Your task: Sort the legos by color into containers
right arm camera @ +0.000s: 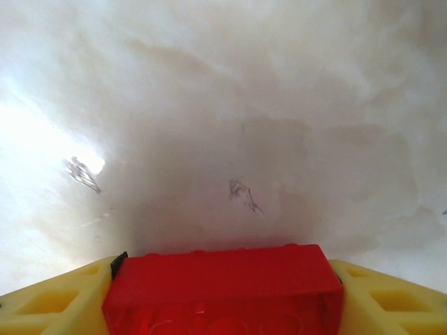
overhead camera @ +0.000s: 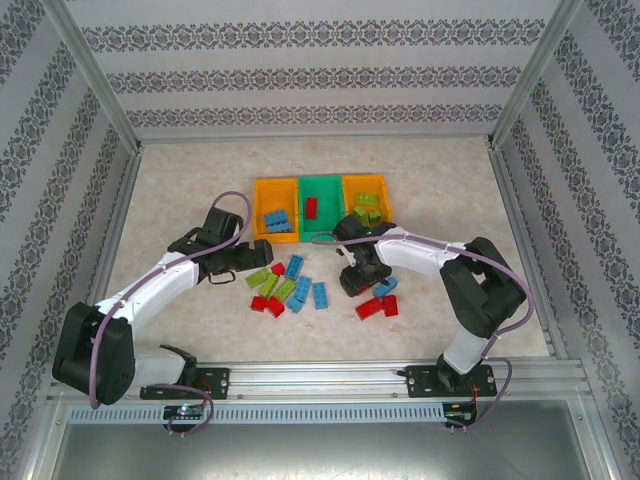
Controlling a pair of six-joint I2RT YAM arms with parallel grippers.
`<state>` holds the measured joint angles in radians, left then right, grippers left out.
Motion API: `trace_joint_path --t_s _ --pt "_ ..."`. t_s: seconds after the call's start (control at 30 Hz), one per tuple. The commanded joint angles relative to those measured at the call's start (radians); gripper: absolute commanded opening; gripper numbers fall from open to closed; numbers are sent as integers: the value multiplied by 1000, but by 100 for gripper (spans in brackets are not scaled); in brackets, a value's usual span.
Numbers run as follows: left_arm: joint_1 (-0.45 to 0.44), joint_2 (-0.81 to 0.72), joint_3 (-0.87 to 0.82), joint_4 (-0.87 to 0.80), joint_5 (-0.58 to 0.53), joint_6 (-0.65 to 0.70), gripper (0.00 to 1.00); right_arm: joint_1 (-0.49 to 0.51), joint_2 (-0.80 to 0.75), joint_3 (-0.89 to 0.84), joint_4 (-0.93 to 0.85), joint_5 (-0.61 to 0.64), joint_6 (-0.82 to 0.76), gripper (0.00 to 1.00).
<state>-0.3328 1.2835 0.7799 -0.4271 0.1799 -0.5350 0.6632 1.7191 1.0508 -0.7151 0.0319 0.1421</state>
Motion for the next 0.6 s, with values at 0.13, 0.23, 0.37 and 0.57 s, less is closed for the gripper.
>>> trace_joint_path --t_s 0.13,0.23,0.37,0.57 --pt "-8 -26 -15 24 -19 -13 100 -42 -59 161 39 -133 83 62" --pt "-9 -26 -16 27 -18 -12 100 -62 -39 247 88 -185 117 61" --pt "-8 -30 -16 24 -18 -10 100 -80 52 407 84 -157 150 62" --pt "-9 -46 -25 19 -30 -10 100 -127 240 639 45 -198 265 61"
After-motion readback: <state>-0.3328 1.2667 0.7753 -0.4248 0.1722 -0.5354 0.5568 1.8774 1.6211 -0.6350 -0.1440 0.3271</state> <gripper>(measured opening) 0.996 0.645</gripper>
